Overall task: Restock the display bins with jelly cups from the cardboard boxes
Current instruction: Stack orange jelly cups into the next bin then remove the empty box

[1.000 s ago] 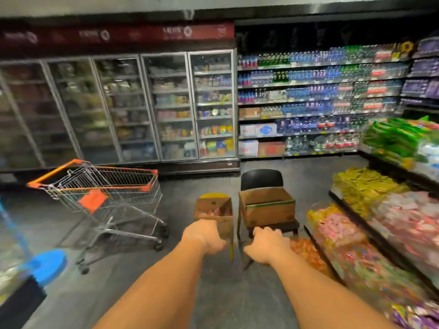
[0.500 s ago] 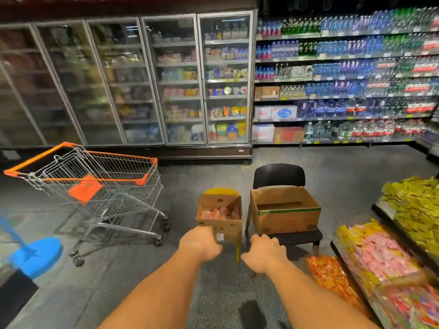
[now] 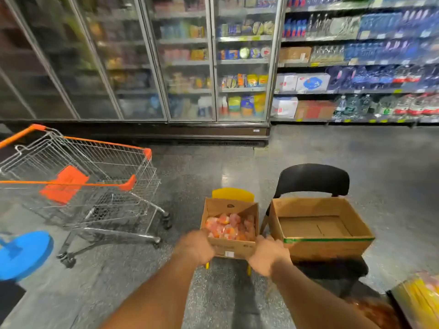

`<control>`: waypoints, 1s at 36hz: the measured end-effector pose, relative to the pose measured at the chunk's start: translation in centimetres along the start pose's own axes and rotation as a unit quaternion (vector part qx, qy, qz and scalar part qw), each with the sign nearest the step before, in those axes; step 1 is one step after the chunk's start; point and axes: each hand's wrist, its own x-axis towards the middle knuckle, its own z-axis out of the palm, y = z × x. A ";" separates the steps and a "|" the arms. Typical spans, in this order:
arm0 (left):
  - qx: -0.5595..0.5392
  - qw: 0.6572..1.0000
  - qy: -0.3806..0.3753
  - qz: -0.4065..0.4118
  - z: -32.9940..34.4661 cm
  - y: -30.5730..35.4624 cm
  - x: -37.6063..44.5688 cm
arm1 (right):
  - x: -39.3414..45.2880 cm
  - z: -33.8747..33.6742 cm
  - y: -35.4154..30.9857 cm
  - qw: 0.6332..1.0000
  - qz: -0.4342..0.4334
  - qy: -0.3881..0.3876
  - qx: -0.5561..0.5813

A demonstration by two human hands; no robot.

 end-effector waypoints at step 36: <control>0.112 0.966 -0.228 0.040 24.0 -4.2 54.4 | 55.4 20.1 1.1 0.980 0.085 -0.181 -0.005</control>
